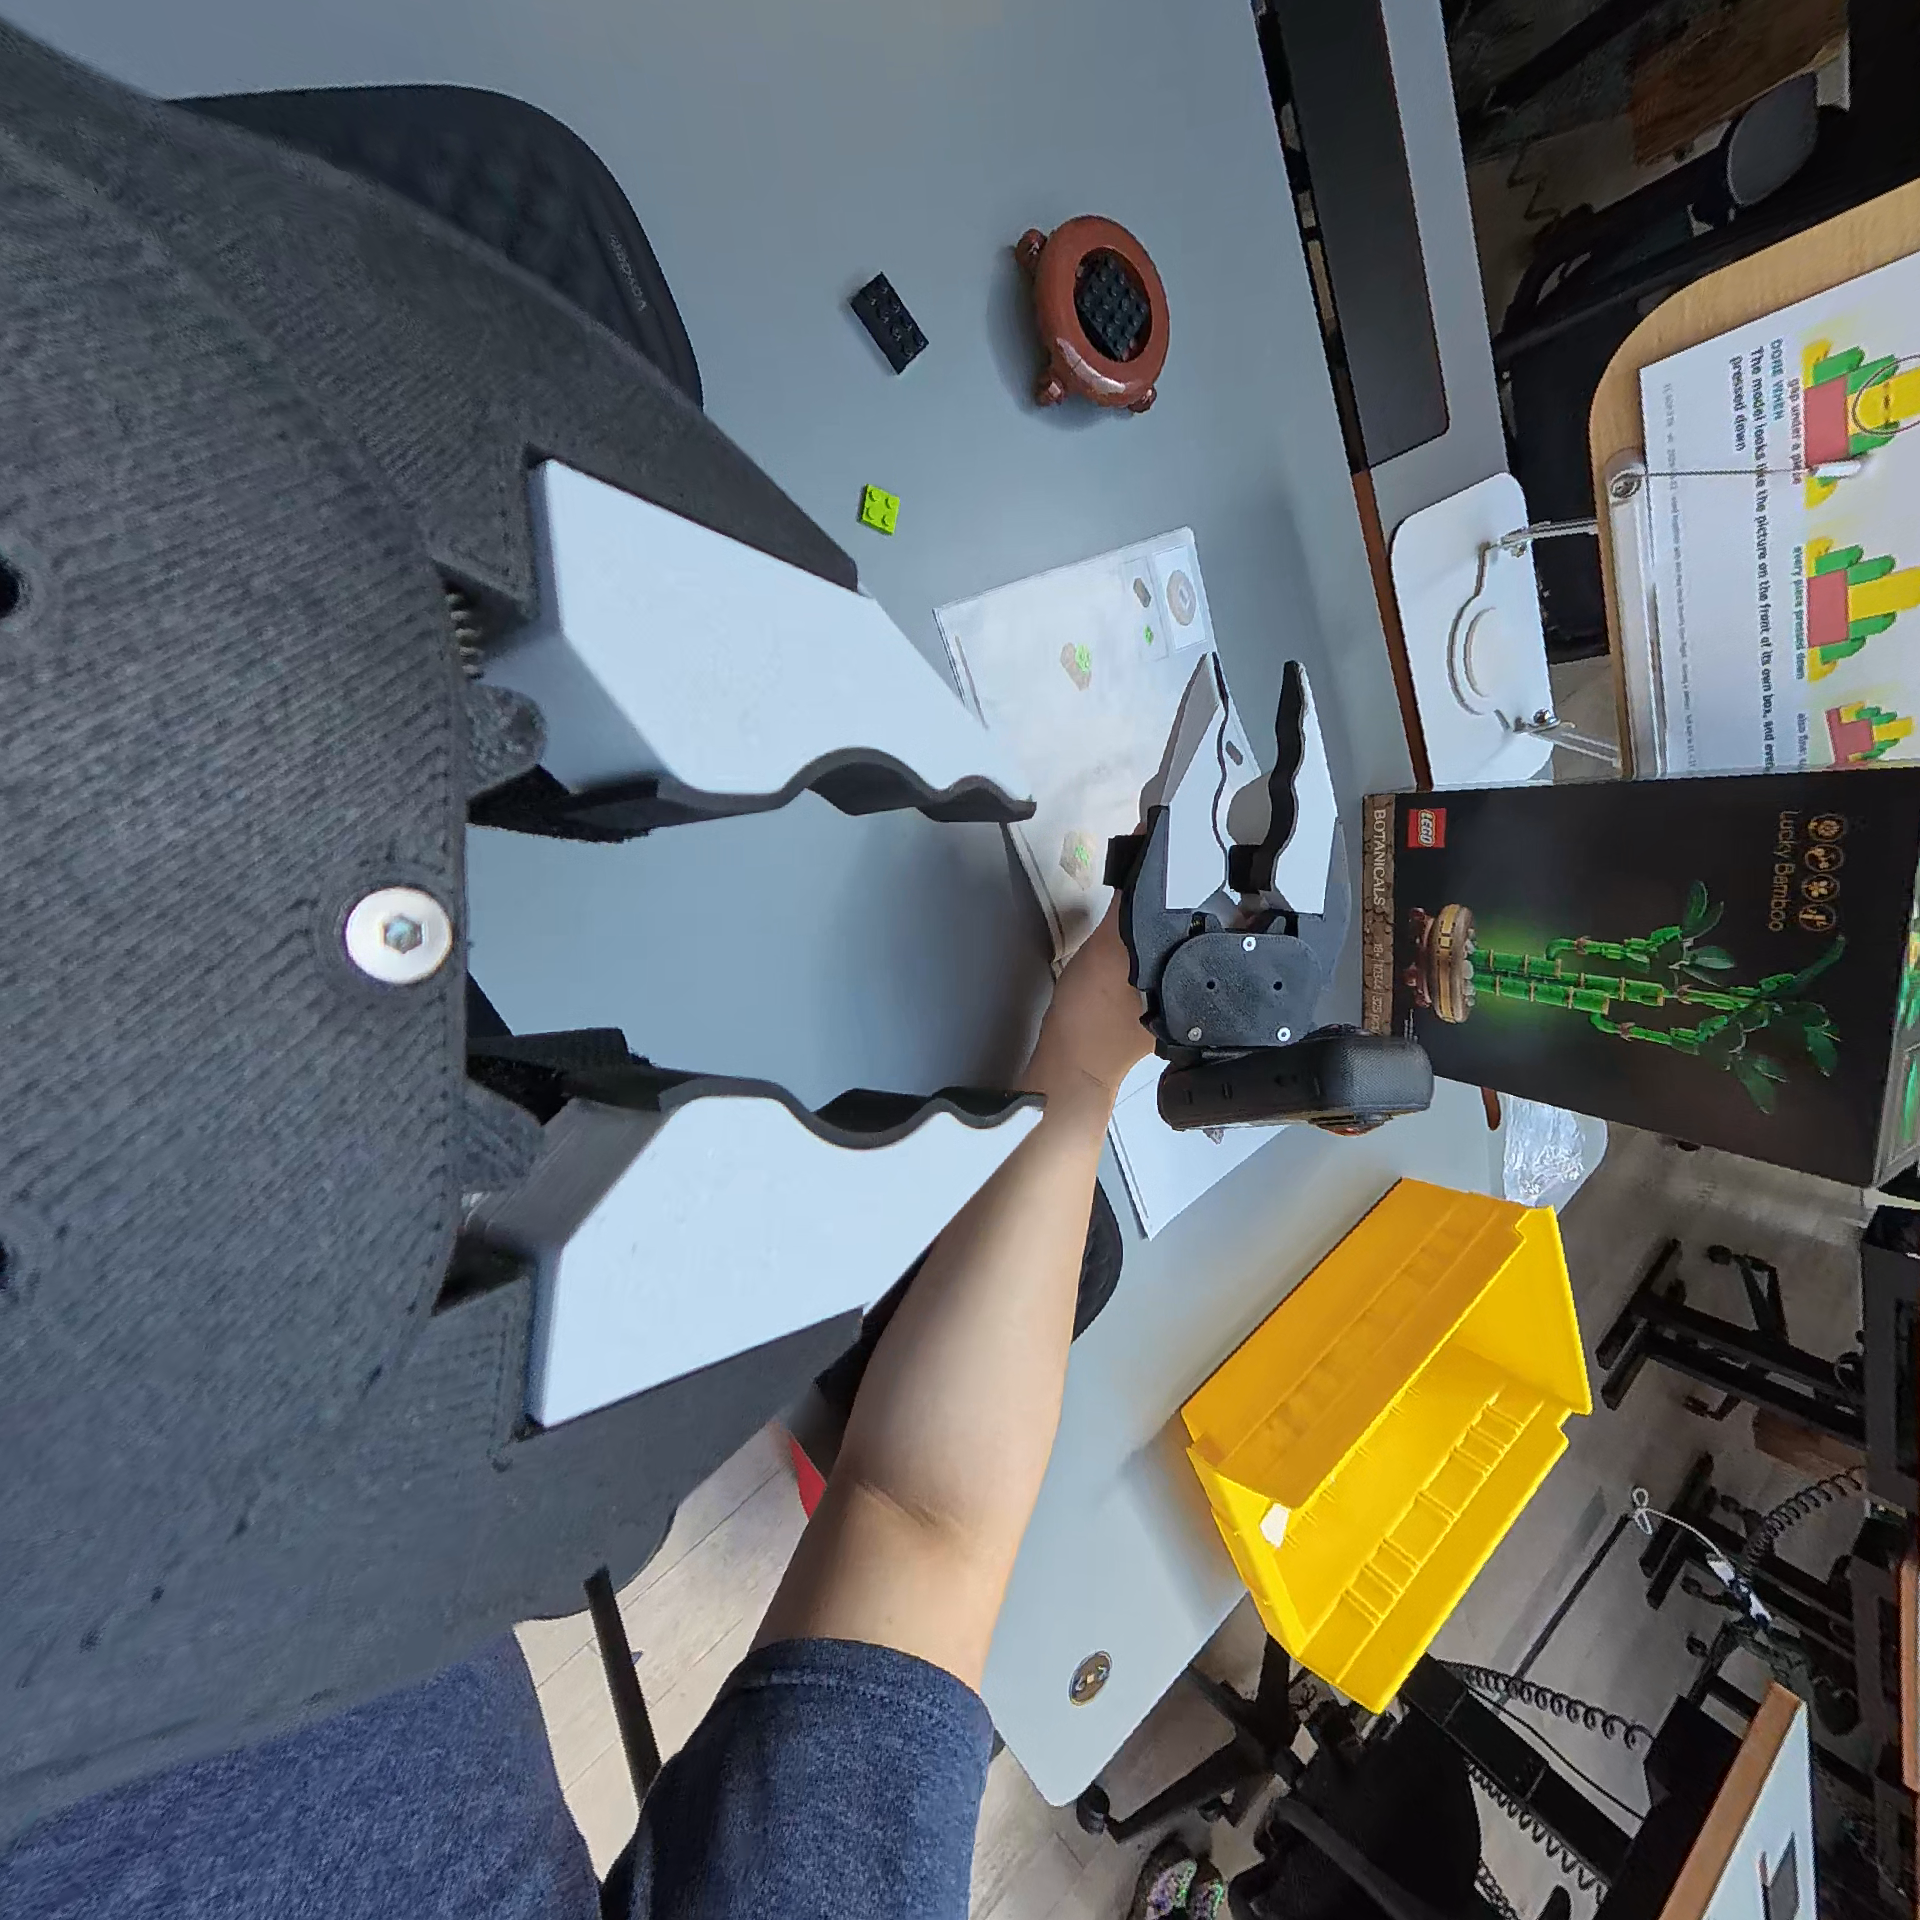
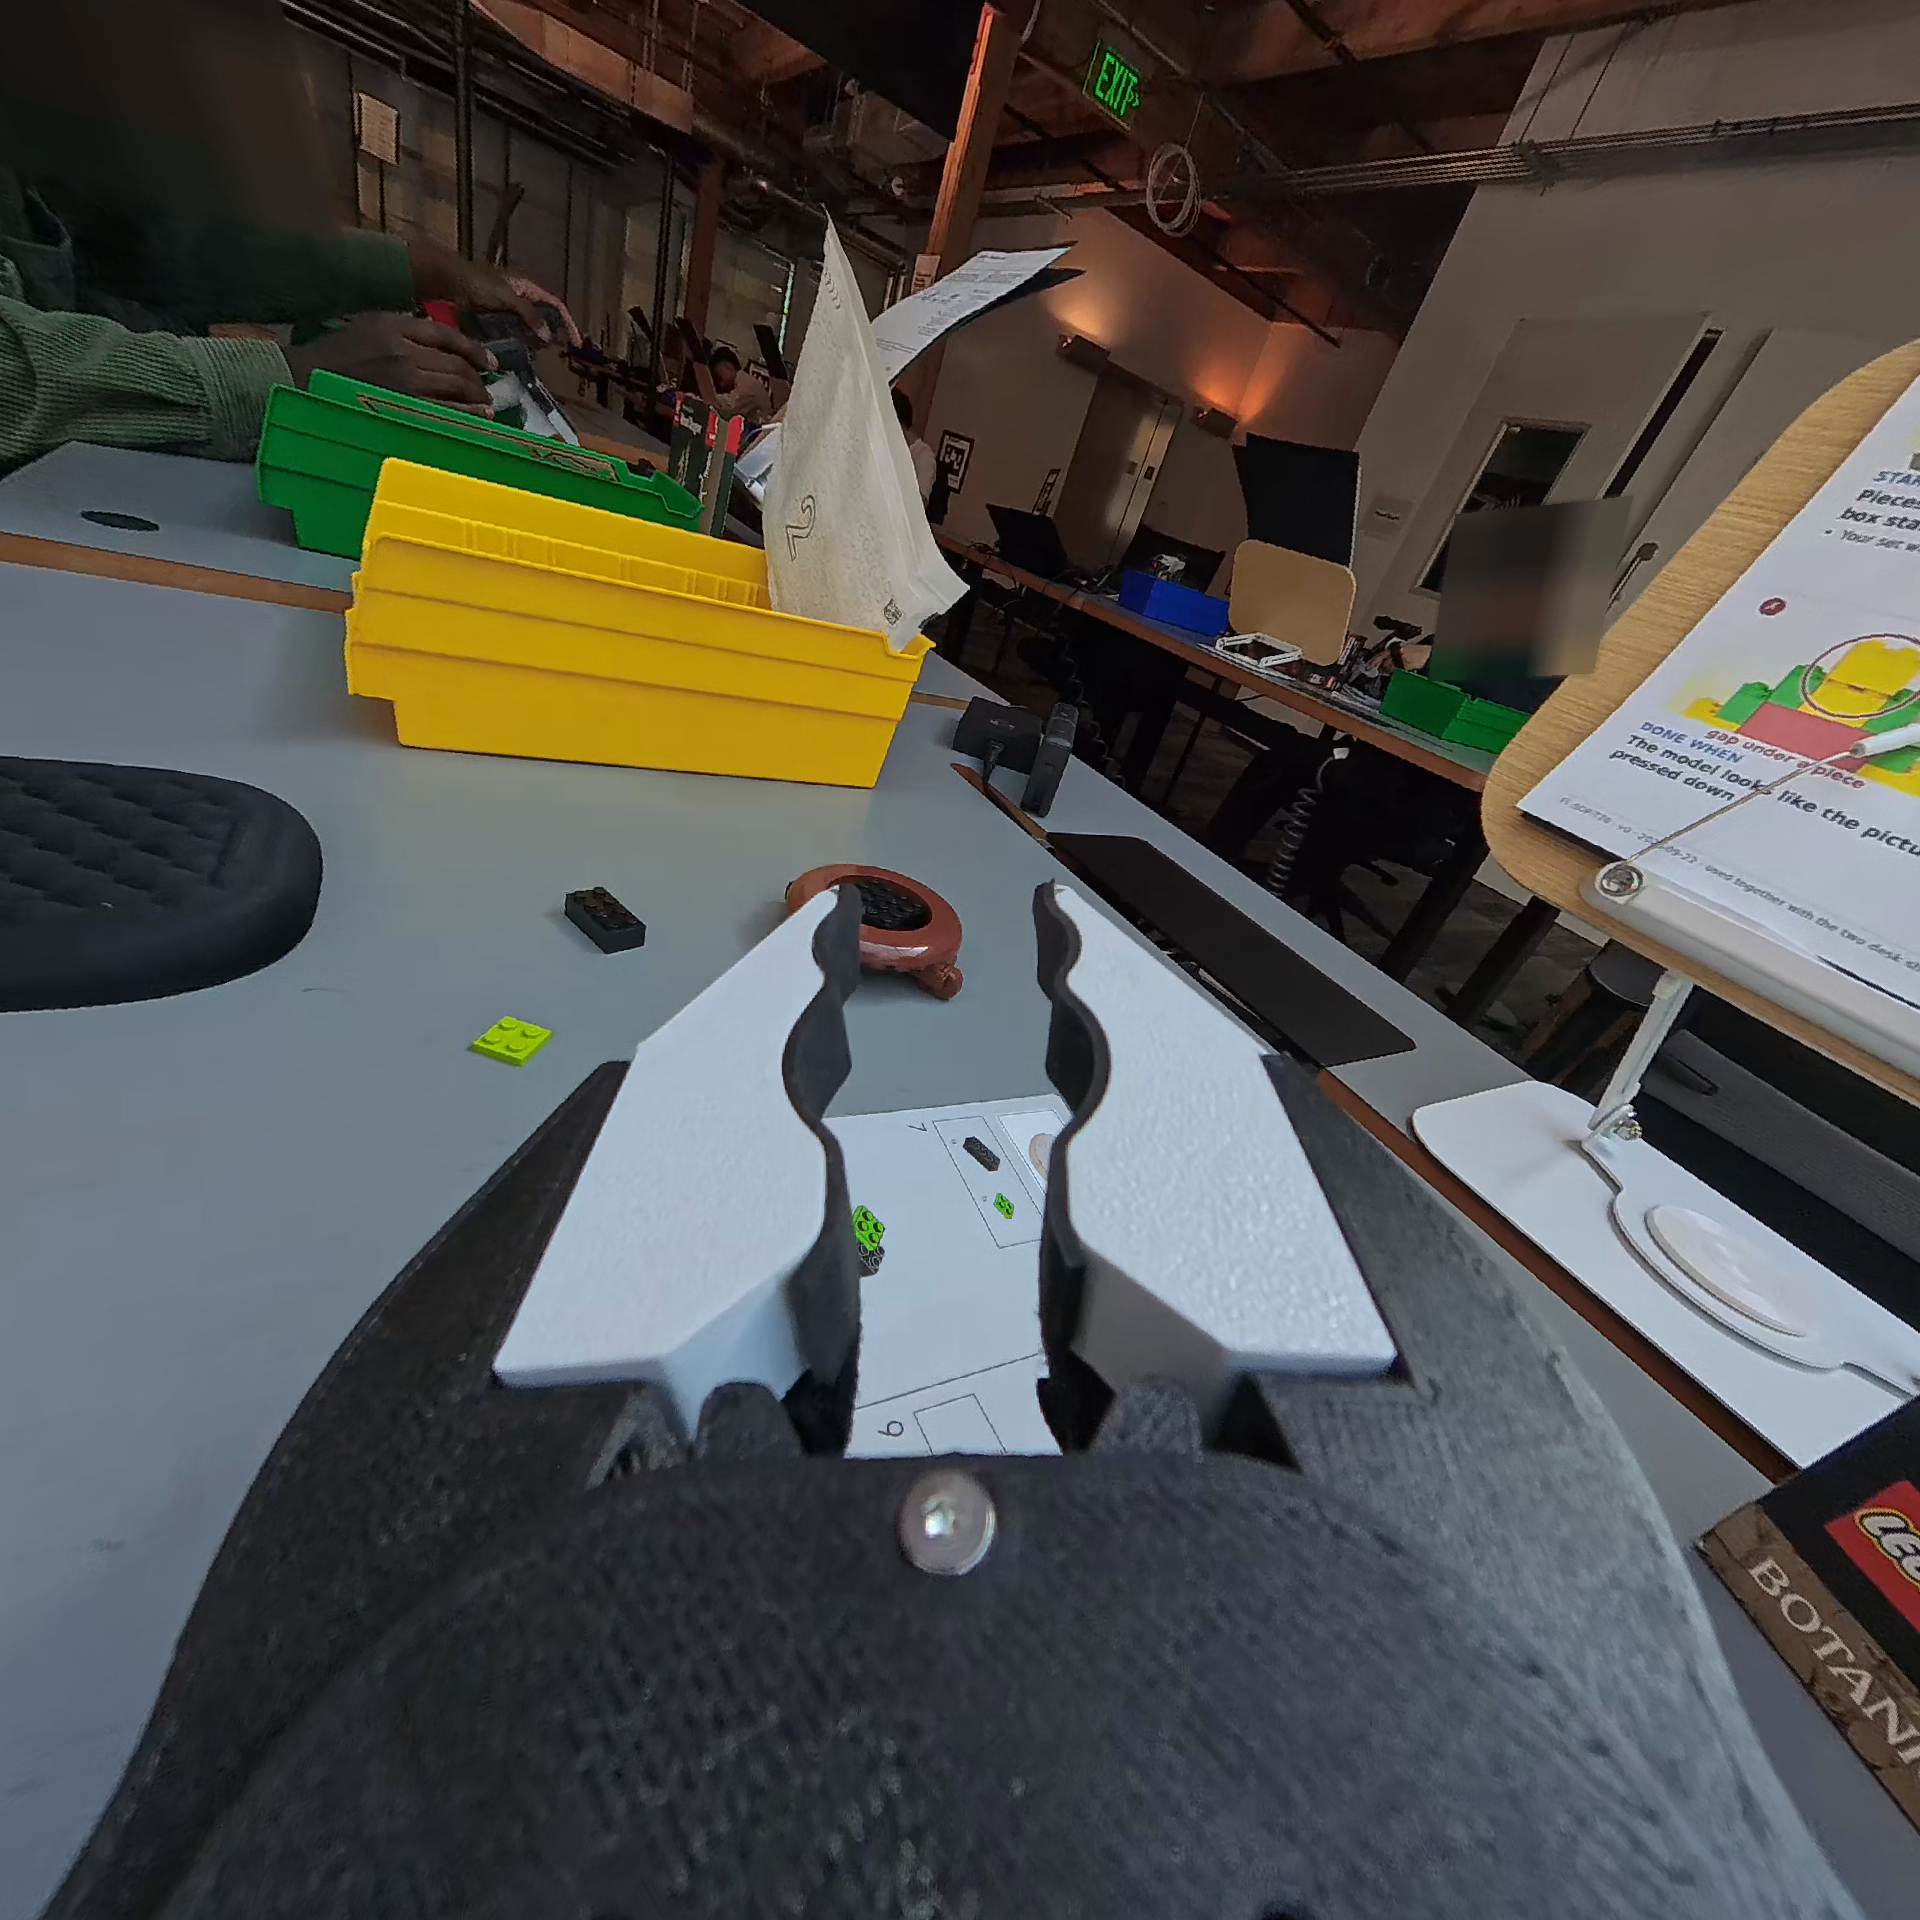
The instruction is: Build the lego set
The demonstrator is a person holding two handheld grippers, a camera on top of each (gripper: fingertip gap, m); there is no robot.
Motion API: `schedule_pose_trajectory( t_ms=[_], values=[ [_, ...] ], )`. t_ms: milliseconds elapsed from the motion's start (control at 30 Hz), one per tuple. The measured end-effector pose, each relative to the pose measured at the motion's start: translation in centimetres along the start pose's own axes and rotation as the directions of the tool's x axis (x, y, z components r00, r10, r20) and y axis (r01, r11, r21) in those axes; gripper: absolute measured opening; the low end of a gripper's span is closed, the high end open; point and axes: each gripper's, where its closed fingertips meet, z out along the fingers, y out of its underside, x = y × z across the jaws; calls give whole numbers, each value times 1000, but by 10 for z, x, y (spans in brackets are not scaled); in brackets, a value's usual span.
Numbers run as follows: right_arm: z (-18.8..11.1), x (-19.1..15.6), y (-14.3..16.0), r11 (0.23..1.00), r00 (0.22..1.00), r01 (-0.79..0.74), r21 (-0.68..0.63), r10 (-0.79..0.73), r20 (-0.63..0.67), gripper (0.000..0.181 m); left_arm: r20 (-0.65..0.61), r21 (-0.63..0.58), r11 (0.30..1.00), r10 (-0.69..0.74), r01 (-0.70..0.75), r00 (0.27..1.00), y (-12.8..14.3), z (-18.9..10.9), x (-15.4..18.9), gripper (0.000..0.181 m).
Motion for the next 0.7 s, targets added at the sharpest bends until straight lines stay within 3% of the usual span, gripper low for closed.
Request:
schedule_pose_trajectory(
  t_ms=[200, 367, 500, 633, 700],
  values=[
    [-1, 0, 6, 995, 996, 80, -57, -83, -35, 34, 63, -90, 991, 102, -96, 993, 40, 18, -39, 51],
    [-4, 17, 22, 993, 997, -23, -116, 14, -75, 35, 39, -145, 983, 117, -110, 992, 69, 43, -94, 50],
    [-1, 17, 38, 969, 987, -158, -192, 150, -56, 45, -25, -208, 978, -4, -2, 1000, 96, 84, -132, 47],
    [2, -5, 57, 908, 967, -238, -344, 253, 0, 57, -169, -172, 977, -153, 124, 974, 88, 120, -139, 45],
    [0, -17, 70, 858, 958, -260, -442, 285, -10, 68, -155, -156, 980, -149, 125, 977, 87, 129, -153, 44]
  ],
)
